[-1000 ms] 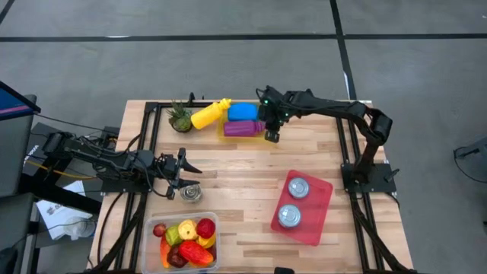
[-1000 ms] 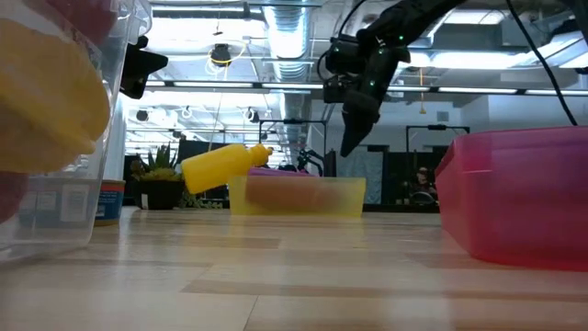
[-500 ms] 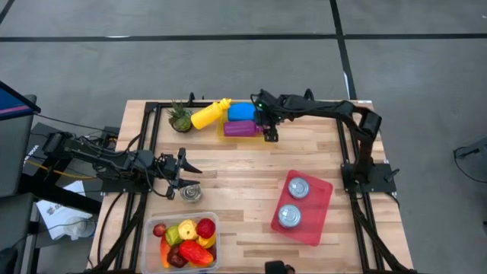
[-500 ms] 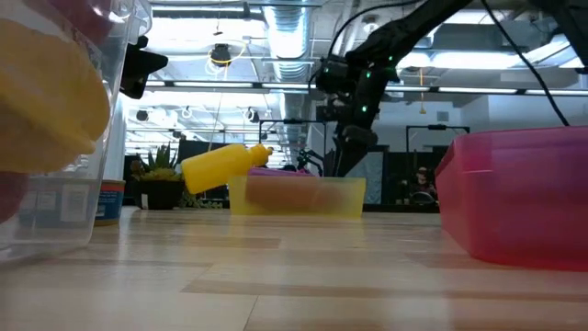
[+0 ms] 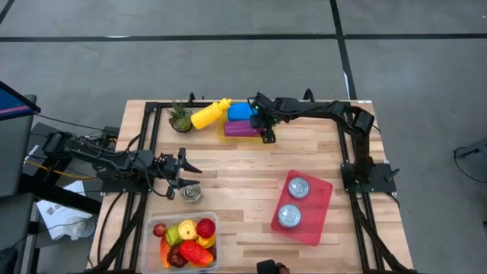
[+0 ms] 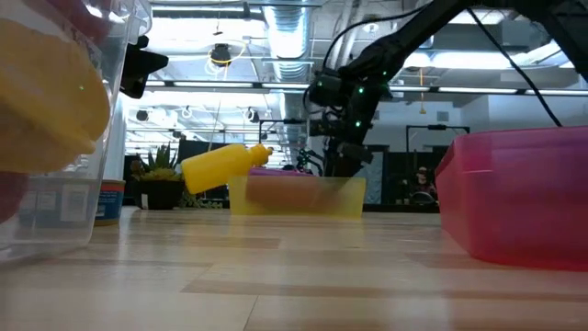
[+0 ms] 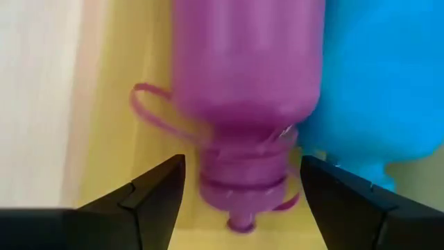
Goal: Pick & Place Food Item
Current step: Adjust the purple tumbler in the yellow bin
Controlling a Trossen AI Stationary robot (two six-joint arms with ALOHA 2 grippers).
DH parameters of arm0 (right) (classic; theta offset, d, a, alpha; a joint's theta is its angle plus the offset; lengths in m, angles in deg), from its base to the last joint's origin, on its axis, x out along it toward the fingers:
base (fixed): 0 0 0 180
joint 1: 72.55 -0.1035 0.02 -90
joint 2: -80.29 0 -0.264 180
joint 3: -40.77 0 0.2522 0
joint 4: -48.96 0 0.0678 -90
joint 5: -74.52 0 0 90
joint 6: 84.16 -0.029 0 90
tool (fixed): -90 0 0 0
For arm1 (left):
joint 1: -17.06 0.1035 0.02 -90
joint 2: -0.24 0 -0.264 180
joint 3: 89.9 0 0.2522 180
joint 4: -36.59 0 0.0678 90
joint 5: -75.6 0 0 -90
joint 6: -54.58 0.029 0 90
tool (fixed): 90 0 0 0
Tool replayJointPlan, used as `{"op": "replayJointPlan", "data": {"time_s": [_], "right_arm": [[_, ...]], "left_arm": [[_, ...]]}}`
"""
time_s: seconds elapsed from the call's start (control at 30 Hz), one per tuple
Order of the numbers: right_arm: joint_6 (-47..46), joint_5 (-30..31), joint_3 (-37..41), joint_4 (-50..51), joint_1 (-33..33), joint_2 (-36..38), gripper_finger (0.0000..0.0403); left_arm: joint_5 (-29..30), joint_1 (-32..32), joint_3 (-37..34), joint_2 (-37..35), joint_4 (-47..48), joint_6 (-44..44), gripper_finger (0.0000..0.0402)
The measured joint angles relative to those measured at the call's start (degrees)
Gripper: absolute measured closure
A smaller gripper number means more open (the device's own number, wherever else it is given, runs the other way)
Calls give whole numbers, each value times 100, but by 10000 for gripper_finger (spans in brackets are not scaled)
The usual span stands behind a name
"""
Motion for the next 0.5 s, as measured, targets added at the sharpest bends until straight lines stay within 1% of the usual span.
{"op": "replayJointPlan", "data": {"time_s": [0.2, 0.3, 0.4, 0.5], "right_arm": [[28, 18, -13, 13, -40, -306, 127], [13, 160, -17, 12, -62, -329, 134], [13, 471, -17, 39, -109, -329, 163], [13, 750, -17, 65, -174, -327, 213]], "left_arm": [[-1, 0, 0, 0, -4, 0, 229], [-1, 0, 0, 0, -4, 1, 229], [-1, 0, 0, 0, -4, 2, 229], [-1, 0, 0, 0, -5, 2, 229]]}}
